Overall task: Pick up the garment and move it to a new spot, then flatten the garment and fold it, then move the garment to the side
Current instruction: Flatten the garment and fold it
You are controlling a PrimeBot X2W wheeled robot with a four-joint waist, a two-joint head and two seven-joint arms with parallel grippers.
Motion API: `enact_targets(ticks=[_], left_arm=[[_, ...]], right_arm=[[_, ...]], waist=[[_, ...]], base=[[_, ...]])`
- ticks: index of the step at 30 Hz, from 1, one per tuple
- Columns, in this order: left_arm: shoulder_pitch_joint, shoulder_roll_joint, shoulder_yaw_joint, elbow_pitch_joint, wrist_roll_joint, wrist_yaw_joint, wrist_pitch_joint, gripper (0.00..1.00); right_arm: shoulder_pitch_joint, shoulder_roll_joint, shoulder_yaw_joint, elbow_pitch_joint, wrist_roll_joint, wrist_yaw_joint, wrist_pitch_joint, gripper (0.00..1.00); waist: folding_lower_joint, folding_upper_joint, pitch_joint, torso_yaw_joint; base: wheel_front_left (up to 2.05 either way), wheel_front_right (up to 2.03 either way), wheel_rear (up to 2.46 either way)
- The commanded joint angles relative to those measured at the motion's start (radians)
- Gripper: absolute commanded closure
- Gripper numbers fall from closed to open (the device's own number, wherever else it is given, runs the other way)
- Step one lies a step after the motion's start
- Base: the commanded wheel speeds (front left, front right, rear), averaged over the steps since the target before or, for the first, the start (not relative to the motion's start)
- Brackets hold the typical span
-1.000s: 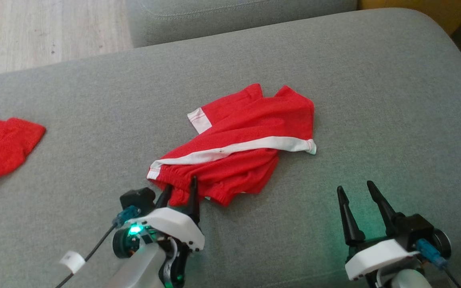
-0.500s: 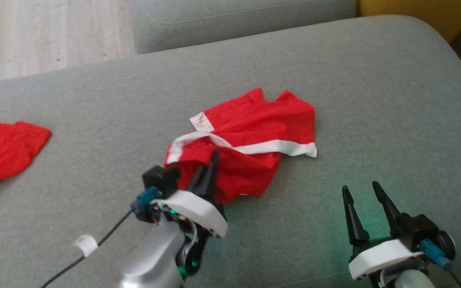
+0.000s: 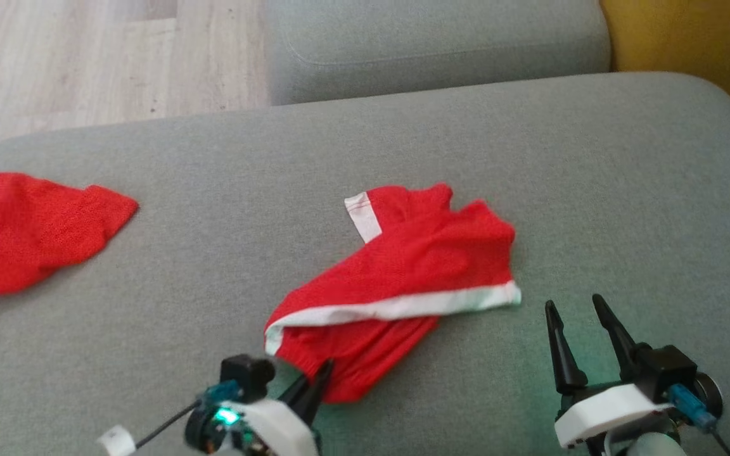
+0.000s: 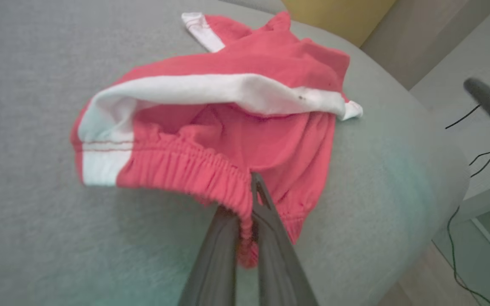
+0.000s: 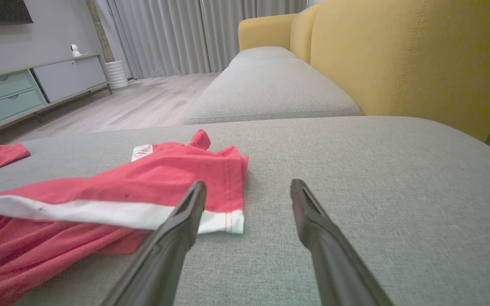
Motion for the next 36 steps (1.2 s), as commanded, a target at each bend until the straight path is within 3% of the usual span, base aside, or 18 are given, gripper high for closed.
enact_targets(ticks=[1,7,16,20,29,31,32,36], left_arm=[[-0.035,0.025,0.027,-0.028,0.004,0.009,-0.001,1.0],[-0.038,0.11,0.039,-0.026,0.032,0.043,0.004,1.0],[-0.066,0.171,0.089,-0.063,0.057,0.105,-0.051,1.0],[-0.04,0.164,0.085,-0.07,0.044,0.107,-0.056,1.0],[0.046,0.078,0.065,-0.068,-0.01,0.099,-0.078,1.0],[0.053,0.065,0.07,-0.053,-0.009,0.109,-0.107,0.07],[0.055,0.062,0.074,-0.048,-0.009,0.114,-0.118,0.0],[0.059,0.064,0.088,-0.045,-0.011,0.125,-0.142,0.0]], right_arm=[[-0.011,-0.006,0.018,-0.026,0.006,0.008,-0.013,0.0],[-0.007,-0.006,0.009,-0.025,0.005,0.008,-0.013,0.0],[-0.005,-0.006,0.008,-0.019,0.005,0.008,-0.014,0.0],[-0.003,-0.006,0.008,-0.017,0.004,0.008,-0.014,0.0],[0.009,-0.006,0.004,-0.021,-0.001,0.008,-0.014,0.0],[0.011,-0.006,0.007,-0.022,-0.001,0.008,-0.014,0.0],[0.012,-0.006,0.007,-0.023,-0.001,0.008,-0.014,0.0],[0.018,-0.006,0.005,-0.023,0.0,0.008,-0.014,0.0]], waist=[[0.0001,0.0,-0.007,0.007],[0.0001,0.0,-0.015,0.022],[0.0001,0.0,-0.029,0.027],[0.0001,0.0,-0.034,0.026],[0.0001,0.0,-0.045,0.032],[0.0001,0.0,-0.05,0.033],[0.0001,0.0,-0.052,0.034],[0.0001,0.0,-0.064,0.04]], base=[[0.0,0.0,0.0],[0.0,0.0,0.0],[0.0,0.0,0.0],[0.0,0.0,0.0],[0.0,0.0,0.0],[0.0,0.0,0.0],[0.0,0.0,0.0],[0.0,0.0,0.0]])
